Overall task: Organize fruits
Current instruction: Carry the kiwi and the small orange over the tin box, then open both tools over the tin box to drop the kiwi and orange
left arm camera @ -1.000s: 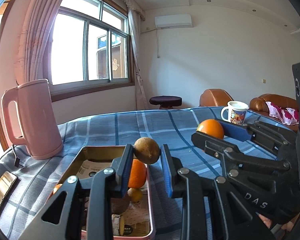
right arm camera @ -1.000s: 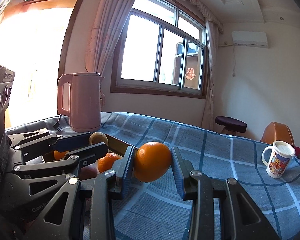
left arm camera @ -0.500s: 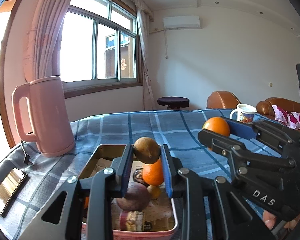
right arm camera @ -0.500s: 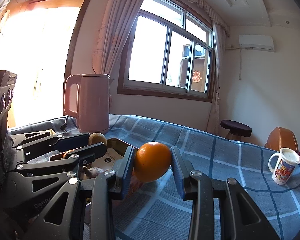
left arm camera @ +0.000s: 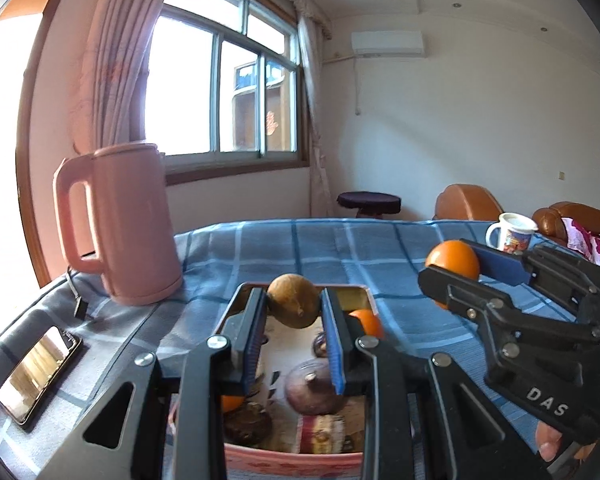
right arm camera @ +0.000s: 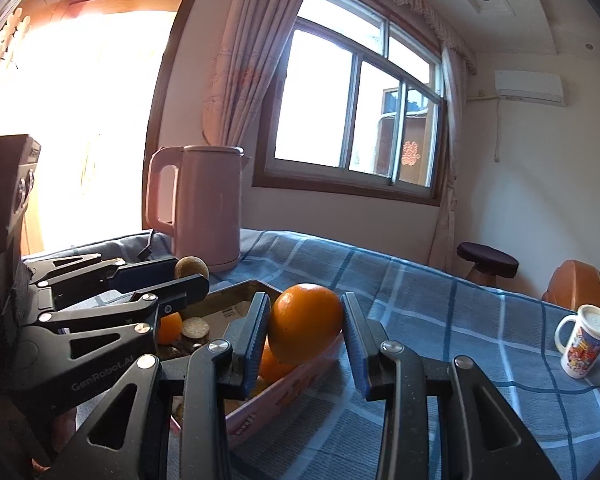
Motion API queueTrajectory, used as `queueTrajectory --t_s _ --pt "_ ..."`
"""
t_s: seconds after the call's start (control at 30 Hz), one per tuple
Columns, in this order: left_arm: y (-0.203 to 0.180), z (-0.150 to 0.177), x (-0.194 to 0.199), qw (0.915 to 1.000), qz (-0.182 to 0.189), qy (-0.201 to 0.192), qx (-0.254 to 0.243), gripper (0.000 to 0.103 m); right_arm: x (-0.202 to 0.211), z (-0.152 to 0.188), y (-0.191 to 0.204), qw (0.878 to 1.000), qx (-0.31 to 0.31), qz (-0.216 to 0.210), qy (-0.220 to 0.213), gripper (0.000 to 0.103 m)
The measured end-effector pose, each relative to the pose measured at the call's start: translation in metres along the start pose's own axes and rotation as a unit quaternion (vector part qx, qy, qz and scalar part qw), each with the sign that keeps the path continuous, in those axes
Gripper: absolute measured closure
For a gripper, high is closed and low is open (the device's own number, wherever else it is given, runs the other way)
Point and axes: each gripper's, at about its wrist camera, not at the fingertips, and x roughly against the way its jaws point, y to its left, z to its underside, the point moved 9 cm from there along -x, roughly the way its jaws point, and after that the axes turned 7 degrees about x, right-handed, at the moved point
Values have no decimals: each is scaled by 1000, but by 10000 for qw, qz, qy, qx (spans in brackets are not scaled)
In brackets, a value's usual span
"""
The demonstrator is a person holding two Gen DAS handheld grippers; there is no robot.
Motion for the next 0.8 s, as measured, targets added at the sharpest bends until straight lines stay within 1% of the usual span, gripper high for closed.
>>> queueTrajectory --t_s 0.2,0.27,0.47,0.63,0.8 --pt "24 10 -11 9990 -165 364 220 74 -19 4 18 9992 38 -313 246 65" --pt "27 14 -13 9985 -155 464 261 74 -27 7 25 9983 53 -442 369 65" --pt "32 17 -16 9975 -156 608 313 73 -45 22 43 9941 185 -730 776 65" --pt "32 19 -17 9972 -166 675 288 73 -50 27 52 9909 313 -892 960 64" --pt "32 19 -17 9972 -199 665 280 72 -54 31 54 9894 324 -932 1068 64"
